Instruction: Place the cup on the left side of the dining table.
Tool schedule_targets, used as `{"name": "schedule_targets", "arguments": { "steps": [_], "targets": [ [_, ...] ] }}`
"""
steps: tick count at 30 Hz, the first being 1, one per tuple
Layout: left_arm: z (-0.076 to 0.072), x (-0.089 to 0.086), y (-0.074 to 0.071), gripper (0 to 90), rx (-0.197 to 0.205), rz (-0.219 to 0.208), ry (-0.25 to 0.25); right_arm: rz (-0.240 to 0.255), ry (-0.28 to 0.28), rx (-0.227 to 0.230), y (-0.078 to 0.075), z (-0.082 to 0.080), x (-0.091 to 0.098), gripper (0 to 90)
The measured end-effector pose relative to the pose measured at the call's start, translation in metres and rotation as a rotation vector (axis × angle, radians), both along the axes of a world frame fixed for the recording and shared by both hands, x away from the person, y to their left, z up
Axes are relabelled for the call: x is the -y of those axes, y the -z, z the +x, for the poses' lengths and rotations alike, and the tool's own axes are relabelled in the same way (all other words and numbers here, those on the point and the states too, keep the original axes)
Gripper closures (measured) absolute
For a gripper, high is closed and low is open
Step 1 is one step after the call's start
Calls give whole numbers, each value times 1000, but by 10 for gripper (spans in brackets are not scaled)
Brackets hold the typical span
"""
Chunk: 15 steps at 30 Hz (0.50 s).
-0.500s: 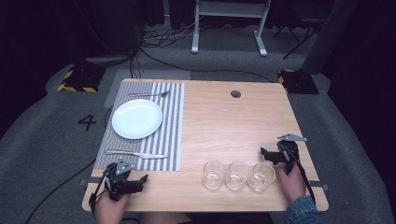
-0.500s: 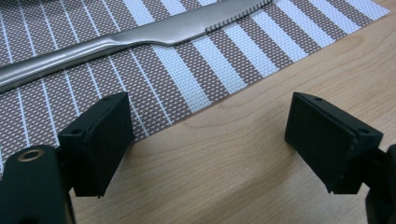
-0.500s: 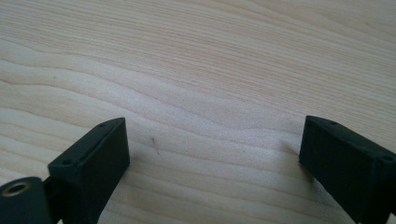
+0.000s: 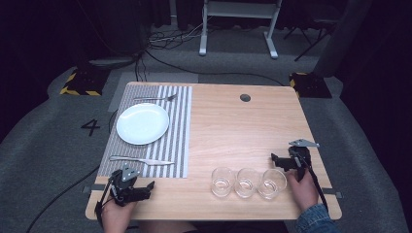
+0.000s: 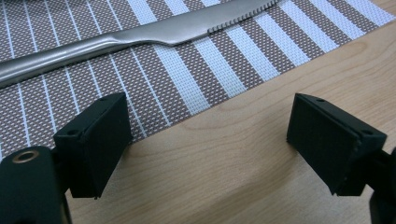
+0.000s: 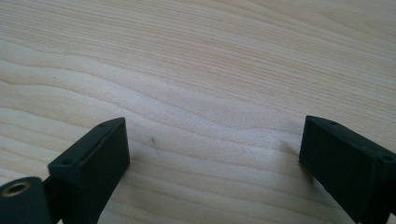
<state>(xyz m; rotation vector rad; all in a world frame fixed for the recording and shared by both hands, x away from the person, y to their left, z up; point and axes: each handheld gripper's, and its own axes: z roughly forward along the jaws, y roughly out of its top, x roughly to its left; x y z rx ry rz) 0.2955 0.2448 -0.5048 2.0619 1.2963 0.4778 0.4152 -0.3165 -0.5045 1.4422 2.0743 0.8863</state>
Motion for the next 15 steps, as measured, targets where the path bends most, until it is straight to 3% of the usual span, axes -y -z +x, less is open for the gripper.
{"name": "schedule_targets", "arguments": {
  "steps": [10, 14, 15],
  "targets": [
    [1, 1, 0, 118, -4, 3, -3, -1, -1, 1, 0, 0, 0, 87],
    [1, 1, -4, 154, -27, -19, -20, 0, 1, -1, 0, 0, 0, 88],
    [3, 0, -10, 153, -53, -71, -2, -1, -1, 1, 0, 0, 0, 88]
  ]
}}
